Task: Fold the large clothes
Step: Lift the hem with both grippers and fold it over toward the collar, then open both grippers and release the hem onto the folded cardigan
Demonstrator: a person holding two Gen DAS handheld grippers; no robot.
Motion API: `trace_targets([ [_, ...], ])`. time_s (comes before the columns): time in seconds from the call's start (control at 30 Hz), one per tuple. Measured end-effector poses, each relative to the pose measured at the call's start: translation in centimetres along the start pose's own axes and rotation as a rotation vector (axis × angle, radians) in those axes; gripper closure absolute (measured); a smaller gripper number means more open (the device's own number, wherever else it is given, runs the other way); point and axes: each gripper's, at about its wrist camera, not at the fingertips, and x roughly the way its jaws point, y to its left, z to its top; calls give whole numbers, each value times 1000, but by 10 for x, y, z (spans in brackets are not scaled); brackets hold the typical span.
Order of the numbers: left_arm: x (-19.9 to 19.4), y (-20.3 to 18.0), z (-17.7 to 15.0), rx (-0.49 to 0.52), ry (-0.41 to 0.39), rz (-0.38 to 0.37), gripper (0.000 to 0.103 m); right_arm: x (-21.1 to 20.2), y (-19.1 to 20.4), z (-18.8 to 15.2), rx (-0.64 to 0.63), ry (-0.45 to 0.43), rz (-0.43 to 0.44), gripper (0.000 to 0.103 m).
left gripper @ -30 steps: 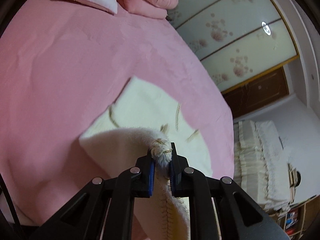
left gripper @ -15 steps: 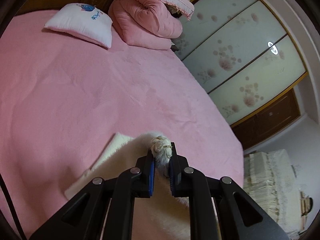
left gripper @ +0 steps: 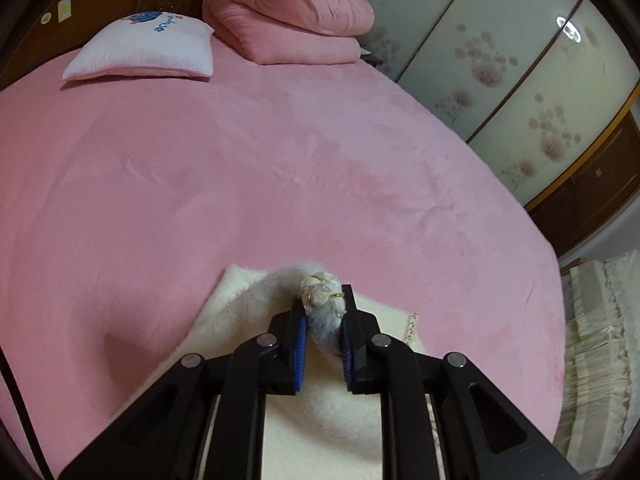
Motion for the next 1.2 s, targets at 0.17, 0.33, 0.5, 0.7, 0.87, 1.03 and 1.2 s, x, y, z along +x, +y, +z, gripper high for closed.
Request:
trace_targets([
  [0.17,8,-15,-5,94,71,43,21,17,2,4,-92,68,-97,74],
  [0.33,-7,-48,-31,307,62,122,19,8,17,3,-221,15,-167,65],
  [0.5,-18,-64,-66,479,95,142,19,-3,19,-3,-261,41,-193,65],
  [0.7,-22,-46,-94,497,218,53,19,3,20,-31,-376,159,-271,65],
  [0.87,-16,-18,-116,446,385,-51,19,3,20,-83,-482,278,-297,65],
  [1.03,-18,2,-141,418,528,-138,35,-2,17,-144,-445,409,-263,65],
  [1.2,-29,13,-159,442,633,-228,89,-9,24,-202,-403,526,-265,89],
])
